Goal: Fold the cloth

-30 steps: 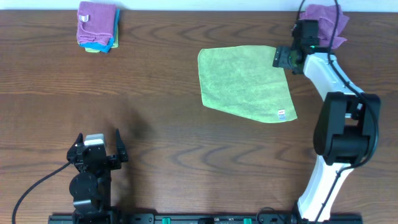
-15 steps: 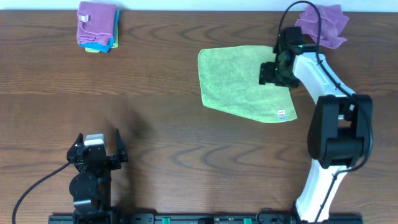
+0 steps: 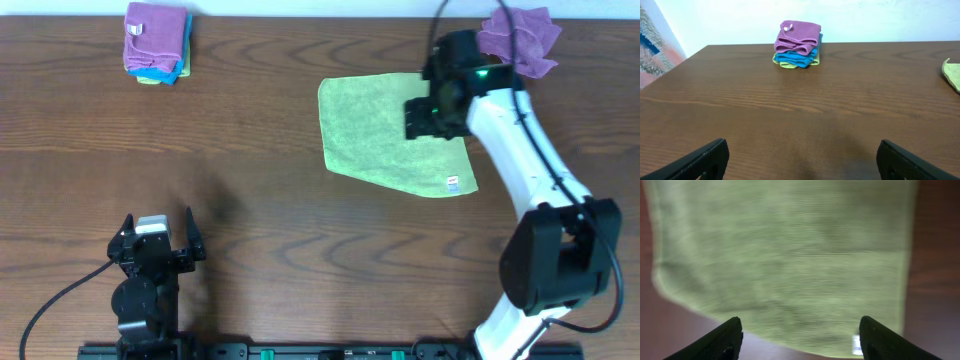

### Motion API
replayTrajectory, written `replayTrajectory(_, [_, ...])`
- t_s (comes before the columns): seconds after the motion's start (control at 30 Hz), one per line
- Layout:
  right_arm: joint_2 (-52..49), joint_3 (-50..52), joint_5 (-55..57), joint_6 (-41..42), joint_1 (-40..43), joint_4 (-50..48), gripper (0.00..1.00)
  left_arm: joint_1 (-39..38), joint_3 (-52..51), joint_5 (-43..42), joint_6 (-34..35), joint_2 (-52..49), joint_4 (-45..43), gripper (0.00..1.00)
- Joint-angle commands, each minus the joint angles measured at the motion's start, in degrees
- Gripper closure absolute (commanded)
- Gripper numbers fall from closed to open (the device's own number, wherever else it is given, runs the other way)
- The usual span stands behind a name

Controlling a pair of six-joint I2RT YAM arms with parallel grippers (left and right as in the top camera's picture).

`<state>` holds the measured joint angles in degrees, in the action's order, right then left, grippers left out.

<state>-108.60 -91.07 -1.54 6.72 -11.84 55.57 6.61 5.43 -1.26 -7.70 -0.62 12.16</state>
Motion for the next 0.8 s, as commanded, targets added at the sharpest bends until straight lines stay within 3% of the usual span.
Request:
replayTrajectory(0.0, [0.5,0.6,1.1,-3.9,-5.3,-0.4,0.22,0.2,-1.7,0.6,0.0,0.3,0.5,0.05])
replayTrajectory(0.23, [-0.2,0.6,6.1,-9.1,-12.9,-6.3,0.02,0.2,-1.7,0.6,0.0,0.3,0.5,0.05])
replayTrajectory(0.77, [-9.0,1.2,8.7,-14.5,-20.5,-8.2,0.05,0.2,-1.7,0.6,0.0,0.3,0.5,0.05])
